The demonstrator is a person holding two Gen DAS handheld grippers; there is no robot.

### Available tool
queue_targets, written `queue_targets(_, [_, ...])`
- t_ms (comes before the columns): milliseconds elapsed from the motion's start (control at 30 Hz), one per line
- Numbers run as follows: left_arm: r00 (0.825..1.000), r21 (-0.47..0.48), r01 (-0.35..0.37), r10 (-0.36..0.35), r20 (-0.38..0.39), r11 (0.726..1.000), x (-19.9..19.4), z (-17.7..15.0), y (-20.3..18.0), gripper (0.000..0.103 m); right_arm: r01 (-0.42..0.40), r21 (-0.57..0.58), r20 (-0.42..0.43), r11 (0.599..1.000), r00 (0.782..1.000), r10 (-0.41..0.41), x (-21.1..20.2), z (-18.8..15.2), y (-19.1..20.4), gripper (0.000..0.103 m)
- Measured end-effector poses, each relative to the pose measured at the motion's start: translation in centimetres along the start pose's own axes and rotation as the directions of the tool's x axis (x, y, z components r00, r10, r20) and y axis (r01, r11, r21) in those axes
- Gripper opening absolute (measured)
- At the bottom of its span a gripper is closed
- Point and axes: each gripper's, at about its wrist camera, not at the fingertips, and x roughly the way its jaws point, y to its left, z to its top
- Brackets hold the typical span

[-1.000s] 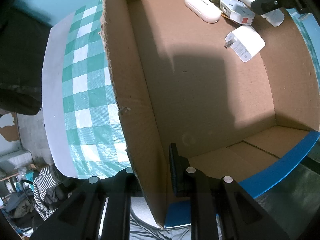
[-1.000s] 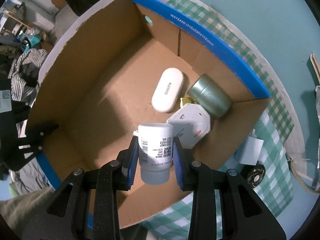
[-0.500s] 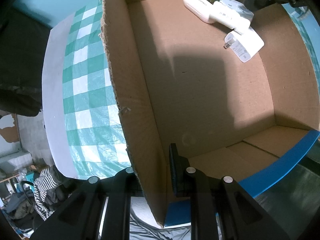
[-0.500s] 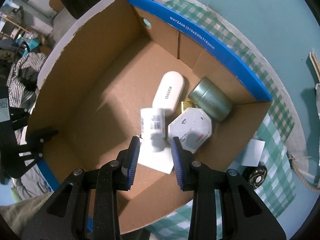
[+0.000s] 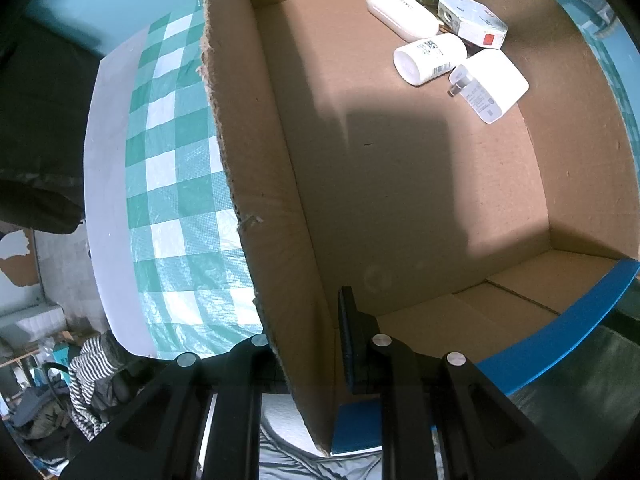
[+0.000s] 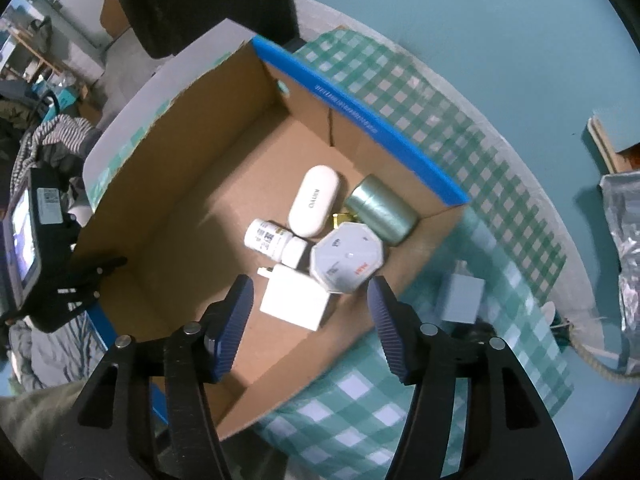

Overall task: Organize rigid objects
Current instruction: 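Move the right gripper back over the white square charger with prongs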

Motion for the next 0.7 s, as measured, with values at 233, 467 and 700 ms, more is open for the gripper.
queue_targets(233, [1.000,0.000,-0.001,0.001,-0.004,1.000,-0.1,0.0,-0.2,0.017,0.026,0.020,0.026,0.999,0.999,-0.027,-1.9,-0.9,-1.9,0.061])
queue_targets(467, [1.000,-0.012,-0.004,0.004,-0.010,1.000,-0.3,0.2,0.1,0.017,0.051,0.035,0.029,0.998,0.998,-0.052,-3.2,-2.1,-4.1,0.063])
queue_targets(700, [1.000,-0.022,-0.004,0.004,-0.016,1.000,-0.2,0.2,0.1,0.017,0.064,0.079,0.009,0.995,0.998,-0.065,-2.8,-3.3,-7.1,0.065])
